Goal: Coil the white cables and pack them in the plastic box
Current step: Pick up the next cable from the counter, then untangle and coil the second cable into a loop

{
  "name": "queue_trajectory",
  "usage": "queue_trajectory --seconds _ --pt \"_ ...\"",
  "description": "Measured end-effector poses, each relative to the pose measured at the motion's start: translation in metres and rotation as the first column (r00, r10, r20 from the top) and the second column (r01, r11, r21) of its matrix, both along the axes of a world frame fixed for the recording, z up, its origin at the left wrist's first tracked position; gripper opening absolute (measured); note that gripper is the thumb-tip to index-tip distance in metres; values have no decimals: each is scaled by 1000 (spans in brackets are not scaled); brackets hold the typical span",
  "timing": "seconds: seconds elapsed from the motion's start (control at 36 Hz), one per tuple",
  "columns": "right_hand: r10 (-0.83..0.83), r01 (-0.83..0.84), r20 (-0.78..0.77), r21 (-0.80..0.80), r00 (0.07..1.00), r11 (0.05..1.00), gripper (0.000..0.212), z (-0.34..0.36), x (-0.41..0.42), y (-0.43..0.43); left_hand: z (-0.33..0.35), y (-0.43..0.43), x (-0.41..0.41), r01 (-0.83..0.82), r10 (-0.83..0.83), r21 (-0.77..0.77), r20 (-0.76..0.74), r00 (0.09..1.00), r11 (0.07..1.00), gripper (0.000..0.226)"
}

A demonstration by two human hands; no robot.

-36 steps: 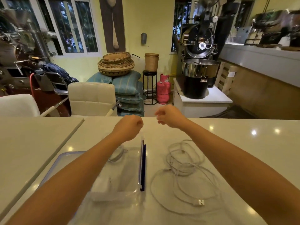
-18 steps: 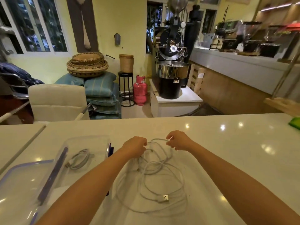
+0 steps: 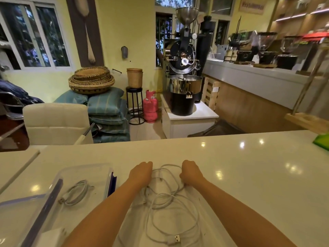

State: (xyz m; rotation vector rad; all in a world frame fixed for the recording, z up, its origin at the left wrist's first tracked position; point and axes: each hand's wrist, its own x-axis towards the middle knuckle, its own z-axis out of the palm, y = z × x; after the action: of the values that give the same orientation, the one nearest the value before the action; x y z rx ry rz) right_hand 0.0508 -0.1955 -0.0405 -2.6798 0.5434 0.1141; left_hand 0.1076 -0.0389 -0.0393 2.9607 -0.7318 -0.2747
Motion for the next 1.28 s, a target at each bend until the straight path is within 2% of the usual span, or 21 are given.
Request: queue_trajectory --seconds 0.03,0.08,0.22,0.36,0.47,0.53,0.58,0.64,0.72,0.86,0.92,0.97,1.03,1.08,1.14,1.22,1.28 --pt "-4 4 -7 4 1000 1000 33 0 1 0 1 0 0 -3 3 7 -7 1000 1000 30" --pt "-23 23 -8 22 1000 999 41 2 3 -1 2 0 0 -12 12 11 -25 1000 1000 28" --pt "-88 89 -14 136 996 987 35 11 6 -10 10 1 4 -72 64 -98 -81 995 993 30" --pt "-220 172 91 367 971 914 25 38 10 -25 31 6 9 -116 91 -310 -93 992 944 28" --pt "-276 137 214 500 937 855 22 77 7 -32 46 10 16 -167 118 -482 -130 984 860 15" --pt "-279 75 309 538 909 840 25 96 5 -34 56 13 18 -194 117 -569 -170 979 799 14" --pt "-270 1 394 564 879 826 18 115 2 -35 67 14 19 -212 89 -654 -217 972 726 19" --pt "-237 -72 477 543 846 837 7 135 -2 -34 76 16 17 -226 52 -718 -256 965 658 23" --pt "-182 -165 627 453 758 876 10 161 -5 -31 87 18 13 -208 10 -777 -251 968 594 22" --pt "-23 -236 770 224 637 946 13 190 -10 -21 111 19 -6 -95 -129 -777 -222 966 622 29" --pt "24 -251 788 167 615 953 9 197 -12 -17 124 21 -15 -67 -187 -808 -216 958 586 40" --pt "64 -265 796 123 602 956 8 202 -14 -14 142 23 -25 -44 -274 -880 -195 942 473 36" --pt "98 -280 803 88 588 956 12 206 -16 -10 161 25 -39 -49 -394 -946 -181 901 321 28" --pt "121 -306 819 69 560 949 15 209 -19 -6 177 25 -51 -48 -519 -978 -148 842 202 31" --pt "131 -325 843 54 522 944 15 210 -20 -2 189 22 -63 16 -576 -982 -95 812 186 36" --pt "154 -313 870 0 468 950 14 210 -19 2 200 11 -78 89 -599 -972 -62 798 218 38" --pt "162 -299 887 -28 432 954 13 209 -16 3 202 5 -85 103 -603 -972 -45 796 209 32"
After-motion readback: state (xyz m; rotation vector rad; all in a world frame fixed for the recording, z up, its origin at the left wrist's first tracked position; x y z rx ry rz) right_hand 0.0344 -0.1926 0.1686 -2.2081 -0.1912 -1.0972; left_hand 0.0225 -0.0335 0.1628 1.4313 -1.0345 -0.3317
